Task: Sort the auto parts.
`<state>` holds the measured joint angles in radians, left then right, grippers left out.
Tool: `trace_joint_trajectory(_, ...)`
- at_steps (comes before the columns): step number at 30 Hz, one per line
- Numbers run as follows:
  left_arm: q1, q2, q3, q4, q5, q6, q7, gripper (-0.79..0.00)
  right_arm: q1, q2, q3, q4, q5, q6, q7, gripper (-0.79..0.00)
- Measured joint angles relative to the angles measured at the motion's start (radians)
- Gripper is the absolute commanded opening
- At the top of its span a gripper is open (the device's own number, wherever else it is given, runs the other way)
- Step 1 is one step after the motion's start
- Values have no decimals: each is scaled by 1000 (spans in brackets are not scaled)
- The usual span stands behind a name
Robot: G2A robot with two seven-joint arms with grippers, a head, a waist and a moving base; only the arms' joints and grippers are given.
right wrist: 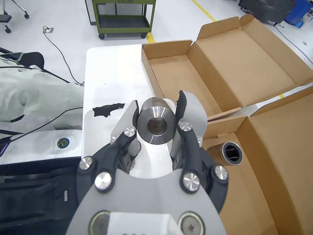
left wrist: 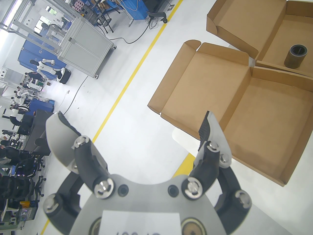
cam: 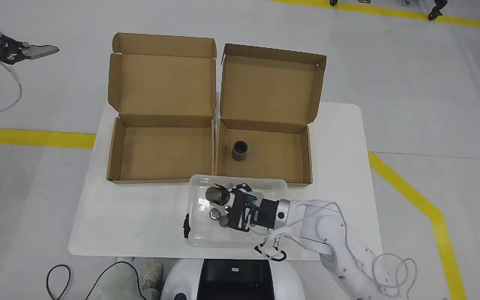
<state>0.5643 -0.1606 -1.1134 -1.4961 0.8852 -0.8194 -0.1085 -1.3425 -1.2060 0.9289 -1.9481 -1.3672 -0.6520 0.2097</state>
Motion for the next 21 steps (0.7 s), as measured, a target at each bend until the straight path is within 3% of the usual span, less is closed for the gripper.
trace_joint_trajectory(21,0,0,0,0,0,0,0,0,-25,12,32,2,-3,14,-112,-785)
